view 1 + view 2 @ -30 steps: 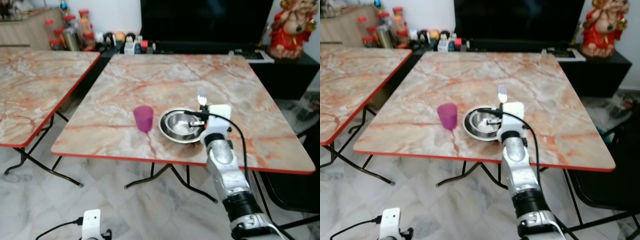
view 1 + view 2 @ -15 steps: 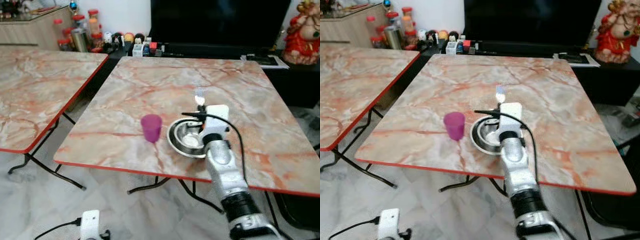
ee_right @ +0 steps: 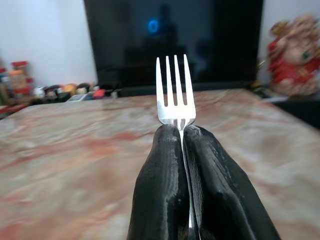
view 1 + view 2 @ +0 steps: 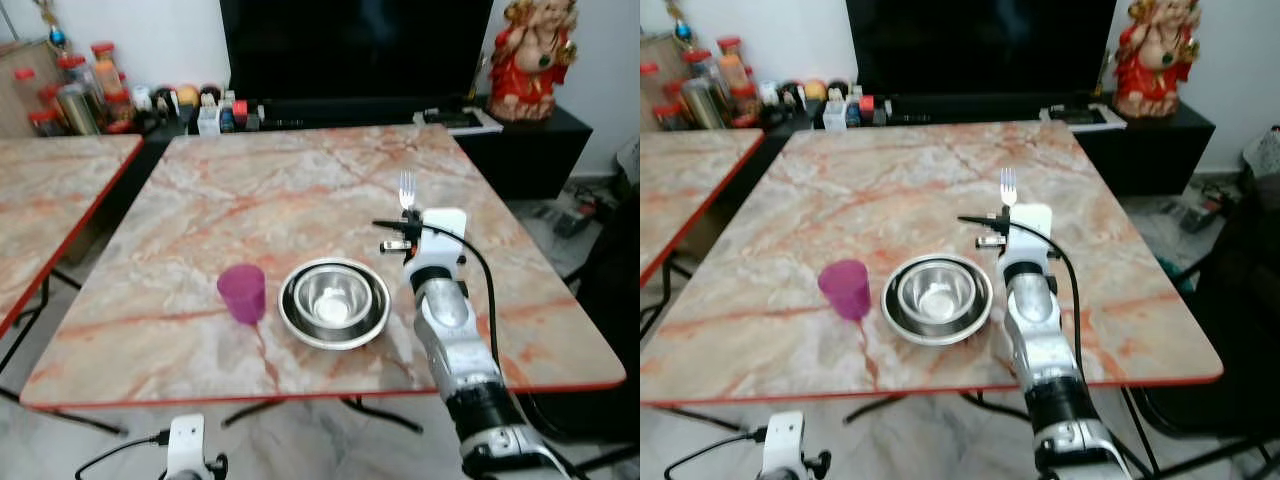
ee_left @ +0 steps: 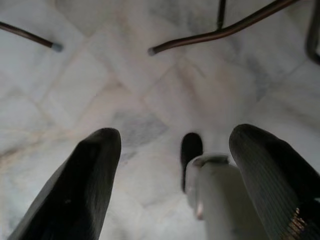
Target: Setting the table
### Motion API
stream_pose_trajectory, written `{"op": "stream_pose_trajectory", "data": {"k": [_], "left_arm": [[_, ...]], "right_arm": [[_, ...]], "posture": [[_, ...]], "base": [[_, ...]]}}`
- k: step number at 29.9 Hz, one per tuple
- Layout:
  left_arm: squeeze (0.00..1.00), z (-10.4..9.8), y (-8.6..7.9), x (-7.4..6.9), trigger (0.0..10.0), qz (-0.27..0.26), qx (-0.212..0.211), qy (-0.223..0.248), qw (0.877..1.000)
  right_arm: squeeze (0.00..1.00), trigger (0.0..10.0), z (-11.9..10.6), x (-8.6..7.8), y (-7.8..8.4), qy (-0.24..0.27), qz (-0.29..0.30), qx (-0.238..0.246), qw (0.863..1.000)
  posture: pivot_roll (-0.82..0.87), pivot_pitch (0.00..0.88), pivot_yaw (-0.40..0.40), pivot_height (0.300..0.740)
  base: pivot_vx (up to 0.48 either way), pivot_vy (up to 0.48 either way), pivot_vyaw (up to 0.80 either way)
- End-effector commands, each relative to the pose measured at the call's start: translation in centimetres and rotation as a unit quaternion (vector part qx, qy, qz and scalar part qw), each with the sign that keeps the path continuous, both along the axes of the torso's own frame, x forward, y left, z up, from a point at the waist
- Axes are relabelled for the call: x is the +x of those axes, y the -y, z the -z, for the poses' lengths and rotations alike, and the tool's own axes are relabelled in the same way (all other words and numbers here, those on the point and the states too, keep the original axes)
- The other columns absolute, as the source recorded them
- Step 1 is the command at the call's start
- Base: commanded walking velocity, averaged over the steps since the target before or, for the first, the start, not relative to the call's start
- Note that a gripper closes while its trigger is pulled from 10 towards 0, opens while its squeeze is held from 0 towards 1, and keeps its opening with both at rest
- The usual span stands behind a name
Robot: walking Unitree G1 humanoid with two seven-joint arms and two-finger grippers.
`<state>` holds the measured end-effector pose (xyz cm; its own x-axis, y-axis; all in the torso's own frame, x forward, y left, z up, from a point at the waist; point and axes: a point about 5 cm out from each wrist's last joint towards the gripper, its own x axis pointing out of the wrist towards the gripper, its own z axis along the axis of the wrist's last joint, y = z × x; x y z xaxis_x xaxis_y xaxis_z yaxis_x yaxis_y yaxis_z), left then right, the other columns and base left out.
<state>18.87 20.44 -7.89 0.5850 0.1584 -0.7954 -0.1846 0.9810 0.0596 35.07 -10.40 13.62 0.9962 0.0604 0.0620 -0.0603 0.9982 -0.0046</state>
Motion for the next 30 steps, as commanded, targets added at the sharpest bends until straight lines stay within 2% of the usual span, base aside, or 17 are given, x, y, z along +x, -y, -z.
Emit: {"op": "stream_pose_trajectory", "data": {"k": [1, 9, 11, 16, 19, 26, 30], "left_arm": [[0.0, 0.0, -0.1, 0.0, 10.0, 0.001, 0.0, 0.001, 1.0], [0.0, -0.1, -0.3, 0.0, 10.0, 0.004, 0.002, 0.0, 1.0], [0.0, 0.0, -0.6, -0.1, 10.0, 0.005, 0.004, -0.001, 1.0], [0.0, 0.0, -1.0, -0.5, 10.0, 0.008, 0.008, -0.005, 1.0], [0.0, 0.1, -1.2, -0.7, 10.0, 0.011, 0.01, -0.008, 1.0], [0.0, 0.0, -1.5, -0.7, 10.0, 0.015, 0.013, -0.007, 1.0], [0.0, 0.0, -1.6, -0.8, 10.0, 0.017, 0.013, -0.008, 1.0]], "right_arm": [[0.0, 10.0, -0.3, 0.1, -0.1, 0.004, -0.002, -0.003, 1.0], [0.0, 10.0, 0.3, -0.7, 0.0, -0.017, 0.004, -0.018, 1.0], [0.0, 10.0, 1.0, -1.4, 0.4, -0.038, 0.016, -0.026, 0.999], [0.0, 10.0, 1.7, -2.1, 1.1, -0.049, 0.029, -0.025, 0.998], [0.0, 10.0, 2.7, -2.5, 2.2, -0.069, 0.055, -0.032, 0.996], [0.0, 10.0, 2.8, -2.7, 4.9, -0.088, 0.096, -0.048, 0.99], [0.0, 10.0, 3.1, -2.8, 5.5, -0.096, 0.097, -0.058, 0.989]], "posture": [[-0.06, 0.0, 0.032, 0.74], [-0.06, 0.0, 0.042, 0.74], [-0.06, 0.0, 0.053, 0.74], [-0.06, 0.0, 0.066, 0.74], [-0.06, 0.0, 0.071, 0.74], [-0.05, 0.0, 0.077, 0.74], [-0.05, 0.0, 0.08, 0.74]], "base": [[0.0, 0.0, 0.0], [0.0, 0.0, 0.0], [0.0, 0.0, 0.0], [0.0, 0.0, 0.0], [0.0, 0.0, 0.0], [0.0, 0.0, 0.0], [0.0, 0.0, 0.0]]}}
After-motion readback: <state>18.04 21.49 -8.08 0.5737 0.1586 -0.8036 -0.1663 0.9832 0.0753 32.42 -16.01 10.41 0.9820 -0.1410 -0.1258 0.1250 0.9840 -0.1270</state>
